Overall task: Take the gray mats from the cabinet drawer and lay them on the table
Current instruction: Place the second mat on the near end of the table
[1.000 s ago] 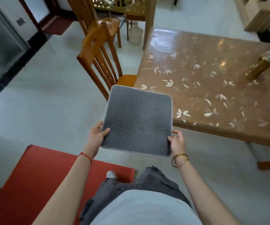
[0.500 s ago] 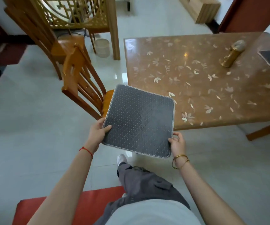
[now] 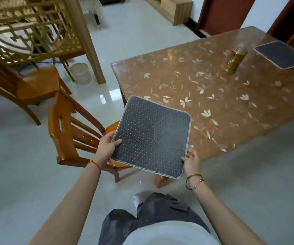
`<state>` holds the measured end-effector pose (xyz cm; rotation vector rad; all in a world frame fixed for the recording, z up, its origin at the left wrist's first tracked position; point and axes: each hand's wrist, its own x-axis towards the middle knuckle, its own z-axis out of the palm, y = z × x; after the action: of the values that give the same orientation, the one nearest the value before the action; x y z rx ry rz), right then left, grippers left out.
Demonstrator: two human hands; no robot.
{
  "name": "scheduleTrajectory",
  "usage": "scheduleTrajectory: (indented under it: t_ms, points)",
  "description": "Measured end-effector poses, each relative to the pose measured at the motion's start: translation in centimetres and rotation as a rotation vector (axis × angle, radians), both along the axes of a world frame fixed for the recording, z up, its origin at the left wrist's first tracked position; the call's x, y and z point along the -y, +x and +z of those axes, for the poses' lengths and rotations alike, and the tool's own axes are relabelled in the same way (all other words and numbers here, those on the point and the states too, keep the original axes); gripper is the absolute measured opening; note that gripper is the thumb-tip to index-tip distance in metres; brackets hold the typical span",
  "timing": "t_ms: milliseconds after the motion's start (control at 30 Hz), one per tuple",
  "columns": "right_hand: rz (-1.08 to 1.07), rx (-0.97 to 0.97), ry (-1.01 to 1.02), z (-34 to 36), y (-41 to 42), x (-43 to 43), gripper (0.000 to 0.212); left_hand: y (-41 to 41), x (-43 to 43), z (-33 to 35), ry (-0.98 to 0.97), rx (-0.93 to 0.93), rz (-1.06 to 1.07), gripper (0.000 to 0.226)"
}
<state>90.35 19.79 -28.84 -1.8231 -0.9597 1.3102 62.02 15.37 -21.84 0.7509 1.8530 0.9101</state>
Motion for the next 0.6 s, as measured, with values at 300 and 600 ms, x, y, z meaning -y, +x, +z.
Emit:
scheduleTrajectory:
  t_ms: [300,600]
  points:
    - [-0.135,-0.031,-0.036,0.9,-6.0,-1.9,0.02,-7.9,-10.0,-0.1,-0.004,-0.018,-0.307,0.027]
    - [-0.312,0.019,-0.038,1.4,-12.4,-5.0,0.028,-11.6,-21.8,0.3,0.044,-0.102,-0.533,0.035]
